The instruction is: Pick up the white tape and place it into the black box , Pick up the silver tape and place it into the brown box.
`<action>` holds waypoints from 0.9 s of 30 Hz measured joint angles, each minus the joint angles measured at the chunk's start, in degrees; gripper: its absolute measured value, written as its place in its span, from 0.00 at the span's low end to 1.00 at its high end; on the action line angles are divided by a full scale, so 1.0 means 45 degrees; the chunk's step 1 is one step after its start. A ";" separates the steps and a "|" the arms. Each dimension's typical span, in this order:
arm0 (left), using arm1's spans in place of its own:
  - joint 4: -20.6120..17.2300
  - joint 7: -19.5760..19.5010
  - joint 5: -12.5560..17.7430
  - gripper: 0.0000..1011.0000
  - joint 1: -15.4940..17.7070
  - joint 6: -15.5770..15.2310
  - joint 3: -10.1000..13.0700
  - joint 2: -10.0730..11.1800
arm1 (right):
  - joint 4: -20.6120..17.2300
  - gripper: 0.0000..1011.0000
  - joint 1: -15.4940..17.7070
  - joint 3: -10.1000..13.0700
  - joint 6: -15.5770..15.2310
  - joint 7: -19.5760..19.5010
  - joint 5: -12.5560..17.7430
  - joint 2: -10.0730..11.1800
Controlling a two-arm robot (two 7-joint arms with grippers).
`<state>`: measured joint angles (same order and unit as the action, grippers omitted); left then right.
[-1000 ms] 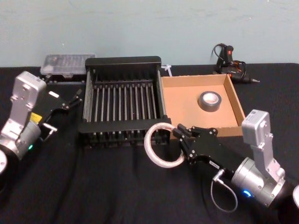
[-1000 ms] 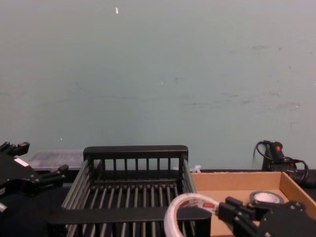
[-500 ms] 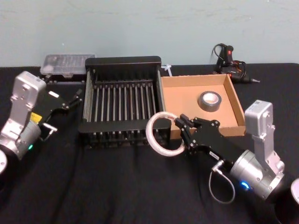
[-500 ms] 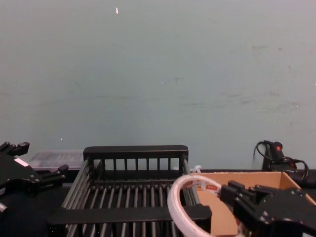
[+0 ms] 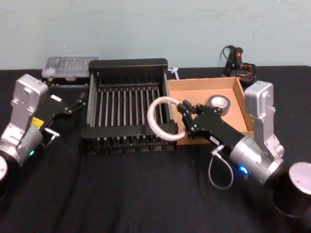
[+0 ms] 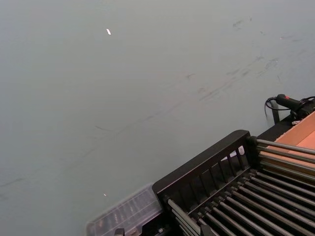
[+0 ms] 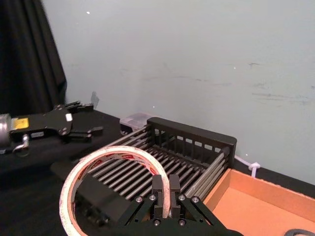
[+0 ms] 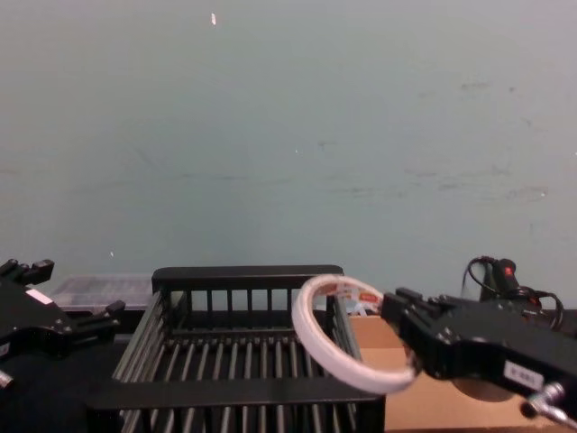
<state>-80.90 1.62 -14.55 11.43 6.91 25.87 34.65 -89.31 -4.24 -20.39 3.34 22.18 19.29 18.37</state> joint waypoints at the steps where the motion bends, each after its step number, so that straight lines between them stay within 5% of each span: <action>1: 0.0000 0.0000 -0.0001 0.99 0.0000 0.0000 -0.0001 0.0000 | 0.0169 0.09 -0.0209 -0.0005 -0.0087 -0.0020 0.0045 -0.0105; 27: -0.0001 0.0000 -0.0001 0.99 0.0000 0.0000 -0.0001 -0.0001 | 0.3450 0.09 -0.3173 -0.0449 -0.0119 0.0114 -0.0302 -0.1213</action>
<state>-80.90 1.62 -14.55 11.43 6.91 25.86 34.64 -73.78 -18.52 -22.41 2.81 22.70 17.94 12.91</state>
